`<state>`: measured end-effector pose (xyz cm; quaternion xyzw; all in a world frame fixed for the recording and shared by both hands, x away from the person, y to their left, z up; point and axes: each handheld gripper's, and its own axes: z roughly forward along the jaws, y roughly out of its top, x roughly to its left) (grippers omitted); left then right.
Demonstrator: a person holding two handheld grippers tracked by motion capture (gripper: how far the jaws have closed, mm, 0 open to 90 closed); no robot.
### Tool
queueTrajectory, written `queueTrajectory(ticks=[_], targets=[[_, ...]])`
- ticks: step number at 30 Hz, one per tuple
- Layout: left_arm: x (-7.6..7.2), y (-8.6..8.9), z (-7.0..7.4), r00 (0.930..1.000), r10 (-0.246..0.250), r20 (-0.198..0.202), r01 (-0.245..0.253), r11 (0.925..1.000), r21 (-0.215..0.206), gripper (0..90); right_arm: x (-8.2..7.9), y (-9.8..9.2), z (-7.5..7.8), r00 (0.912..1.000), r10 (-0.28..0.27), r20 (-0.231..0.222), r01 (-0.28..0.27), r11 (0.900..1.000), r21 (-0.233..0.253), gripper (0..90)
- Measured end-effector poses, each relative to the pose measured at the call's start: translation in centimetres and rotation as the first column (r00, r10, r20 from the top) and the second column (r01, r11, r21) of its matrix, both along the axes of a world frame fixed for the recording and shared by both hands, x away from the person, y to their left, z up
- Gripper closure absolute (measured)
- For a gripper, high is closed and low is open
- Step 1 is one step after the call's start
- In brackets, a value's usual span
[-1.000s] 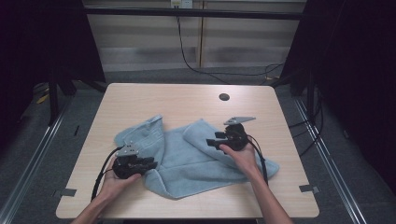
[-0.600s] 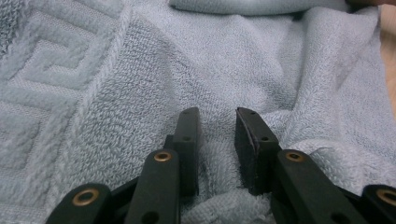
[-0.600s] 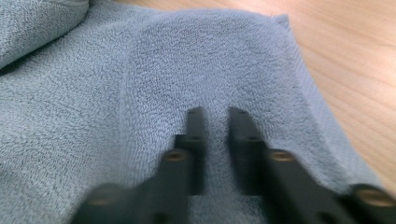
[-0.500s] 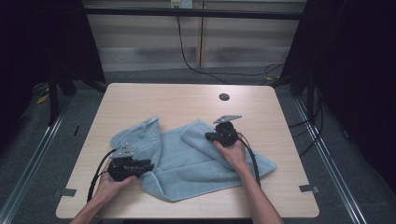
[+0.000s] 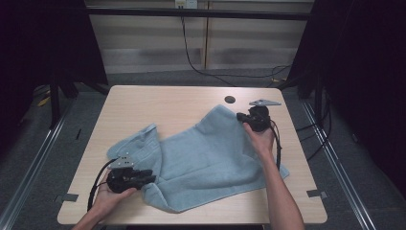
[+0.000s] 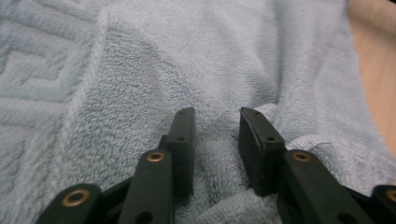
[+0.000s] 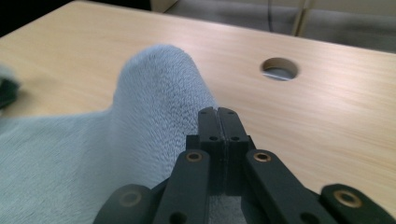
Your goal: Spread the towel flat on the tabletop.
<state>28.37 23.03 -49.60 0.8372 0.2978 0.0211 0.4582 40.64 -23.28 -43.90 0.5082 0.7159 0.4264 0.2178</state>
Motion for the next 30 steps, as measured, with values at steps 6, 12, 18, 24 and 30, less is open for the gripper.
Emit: queueTrajectory(ticks=[6,12,18,24,30], targets=[[-0.7,0.5,0.5,0.9999,-0.002,-0.015,0.001,0.9994,-0.034,62.3,-1.3,-0.4,-0.4,0.9988,0.043,-0.023,-0.043,0.999,0.014,69.6],[0.0,1.0,1.8,0.9993,0.036,0.009,-0.035,0.9959,-0.083,56.3,-4.8,-0.1,-0.3,0.9925,0.120,-0.022,-0.119,0.991,0.057,62.0],[2.4,1.9,3.4,0.9926,0.118,0.026,-0.115,0.9876,-0.107,52.9,-9.4,1.1,-1.6,0.9746,0.207,-0.084,-0.203,0.977,0.058,55.5],[4.8,2.8,3.7,0.9803,0.193,0.043,-0.188,0.9781,-0.088,39.4,-14.0,2.0,-2.3,0.9518,0.285,-0.112,-0.276,0.957,0.090,43.8],[5.3,1.6,1.0,0.9871,0.160,0.002,-0.160,0.9866,0.030,33.0,-16.9,1.5,-4.3,0.9552,0.245,-0.165,-0.246,0.969,0.019,39.2]])
